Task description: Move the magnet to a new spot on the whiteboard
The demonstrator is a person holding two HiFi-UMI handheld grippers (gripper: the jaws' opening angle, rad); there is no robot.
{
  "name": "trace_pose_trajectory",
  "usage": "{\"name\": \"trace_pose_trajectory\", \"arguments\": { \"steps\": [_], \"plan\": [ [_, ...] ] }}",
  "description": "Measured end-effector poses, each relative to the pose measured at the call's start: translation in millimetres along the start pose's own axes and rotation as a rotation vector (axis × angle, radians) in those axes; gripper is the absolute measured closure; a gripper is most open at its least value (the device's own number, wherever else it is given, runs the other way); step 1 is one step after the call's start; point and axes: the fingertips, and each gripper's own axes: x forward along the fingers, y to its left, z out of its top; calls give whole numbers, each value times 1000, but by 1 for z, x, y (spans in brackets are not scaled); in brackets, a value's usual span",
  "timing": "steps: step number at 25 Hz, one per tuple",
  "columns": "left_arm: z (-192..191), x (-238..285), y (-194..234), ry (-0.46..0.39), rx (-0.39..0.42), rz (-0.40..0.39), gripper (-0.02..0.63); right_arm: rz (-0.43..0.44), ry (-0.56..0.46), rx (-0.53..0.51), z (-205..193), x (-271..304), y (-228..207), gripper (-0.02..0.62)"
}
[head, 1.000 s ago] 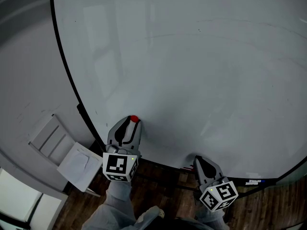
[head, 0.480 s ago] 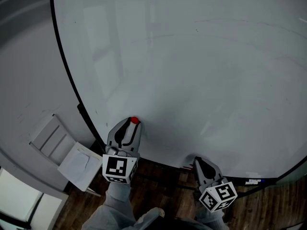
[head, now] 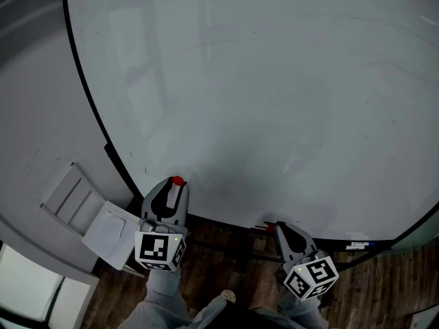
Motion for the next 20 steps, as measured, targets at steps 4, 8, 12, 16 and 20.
{"name": "trace_pose_trajectory", "arguments": {
  "steps": [4,8,12,16,20],
  "plan": [
    [2,-22,-11,12,-9,0,482,-6,-1,-5,1,-17,1,568],
    [-5,-46,-21,44,-27,4,482,-18,-1,9,2,-37,7,568],
    [-15,-71,-35,80,-48,-2,482,-31,9,17,-5,-58,11,568],
    [-26,-96,-49,115,-70,-16,482,-51,29,16,-15,-78,14,568],
    [-37,-120,-65,144,-93,-33,482,-70,43,5,-24,-100,20,568]
  ]
}}
